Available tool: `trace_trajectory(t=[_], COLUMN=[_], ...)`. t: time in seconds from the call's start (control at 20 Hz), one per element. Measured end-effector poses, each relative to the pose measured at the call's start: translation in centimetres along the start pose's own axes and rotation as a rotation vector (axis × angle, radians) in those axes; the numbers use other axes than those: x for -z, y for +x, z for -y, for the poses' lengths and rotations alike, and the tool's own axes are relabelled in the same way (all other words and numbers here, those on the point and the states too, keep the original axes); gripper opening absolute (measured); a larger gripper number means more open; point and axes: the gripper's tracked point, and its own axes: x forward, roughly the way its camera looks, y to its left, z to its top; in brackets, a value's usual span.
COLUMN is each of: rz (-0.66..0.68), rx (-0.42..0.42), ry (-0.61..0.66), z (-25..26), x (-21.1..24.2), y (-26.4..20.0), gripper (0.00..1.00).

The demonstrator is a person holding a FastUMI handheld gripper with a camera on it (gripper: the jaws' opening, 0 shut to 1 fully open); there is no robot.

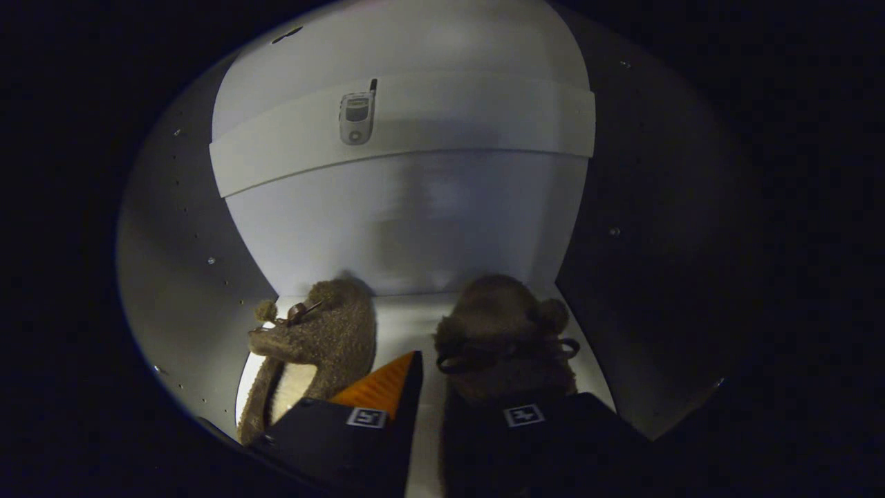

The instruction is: Open the shoe cabinet door, grab the shoes and put them into the shoe cabinet, then close the shoe cabinet door.

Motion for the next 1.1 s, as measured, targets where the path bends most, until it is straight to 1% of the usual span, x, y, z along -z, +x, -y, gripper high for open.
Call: trace_trajectory(t=[0.15, 0.3, 0.45, 0.55, 0.8, 0.95, 1.1], rz=[-0.04, -0.03, -0.015, 0.044, 0.286, 0.432, 0.568], rx=[-0.003, 0.009, 0.015, 0.029, 0.059, 0.064, 0.058], ry=[0.002, -0.018, -0.012, -0.026, -0.031, -0.073, -0.133], z=[-0.3, 0.2, 0.9, 1.4, 2.1, 1.6, 0.5], x=[0.7, 0.5, 0.1, -1.2, -6.4, -8.8, -10.1], y=[-1.8, -3.4, -5.2, -6.7, -12.3, -17.2, -22.8], gripper=[0.88, 0.98, 0.98, 0.98, 0.98, 0.98, 0.98])
